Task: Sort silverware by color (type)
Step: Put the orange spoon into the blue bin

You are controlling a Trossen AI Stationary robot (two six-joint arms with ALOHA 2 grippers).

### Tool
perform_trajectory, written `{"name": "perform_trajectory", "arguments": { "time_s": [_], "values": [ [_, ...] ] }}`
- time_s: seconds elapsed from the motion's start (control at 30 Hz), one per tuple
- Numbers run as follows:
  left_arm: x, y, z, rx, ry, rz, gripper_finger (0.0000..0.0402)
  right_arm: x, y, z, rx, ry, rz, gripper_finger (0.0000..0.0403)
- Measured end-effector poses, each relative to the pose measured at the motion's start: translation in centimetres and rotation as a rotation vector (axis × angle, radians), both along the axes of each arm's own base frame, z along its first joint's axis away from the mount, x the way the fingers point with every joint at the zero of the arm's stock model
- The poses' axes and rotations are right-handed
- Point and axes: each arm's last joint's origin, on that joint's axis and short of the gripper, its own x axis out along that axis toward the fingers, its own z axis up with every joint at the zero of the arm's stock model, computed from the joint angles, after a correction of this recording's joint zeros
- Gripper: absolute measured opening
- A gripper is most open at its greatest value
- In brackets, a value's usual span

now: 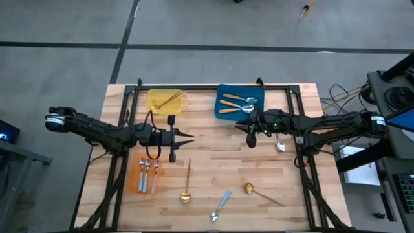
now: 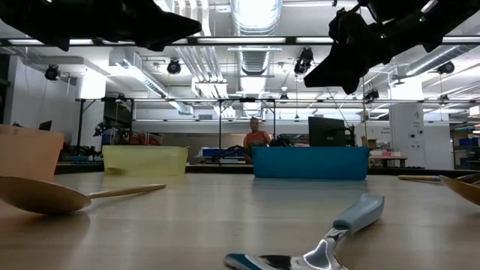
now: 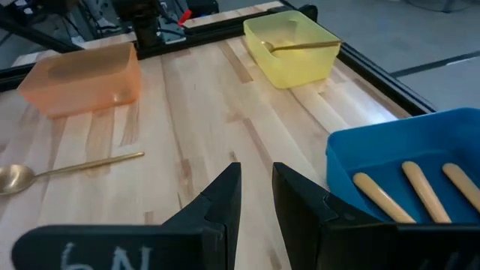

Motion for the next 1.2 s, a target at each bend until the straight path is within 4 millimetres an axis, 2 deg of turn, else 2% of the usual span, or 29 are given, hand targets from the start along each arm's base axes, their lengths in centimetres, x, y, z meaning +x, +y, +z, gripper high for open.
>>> {"name": "perform_trajectory", "arguments": {
  "time_s": [0.6, 0.77, 1.0, 1.2],
  "values": [
    [-0.6, 1.9, -0.7, 0.012, 0.020, 0.082, 0.0051, 0.0, 0.0, -0.2, 0.059, -0.002, -0.022, 0.0068],
    [-1.3, 2.4, -0.7, 0.018, 0.008, 0.104, 0.0051, 0.1, 0.0, -0.1, 0.078, -0.006, -0.028, 0.0068],
    [-2.8, 3.2, -1.0, -0.004, -0.014, 0.147, 0.0051, 0.3, 0.0, 0.8, 0.089, -0.035, -0.031, 0.0068],
    [-3.1, 3.9, -0.7, 0.018, -0.035, 0.179, 0.0051, 0.8, 0.2, 2.3, 0.104, -0.079, -0.002, 0.0068]
  ]
}}
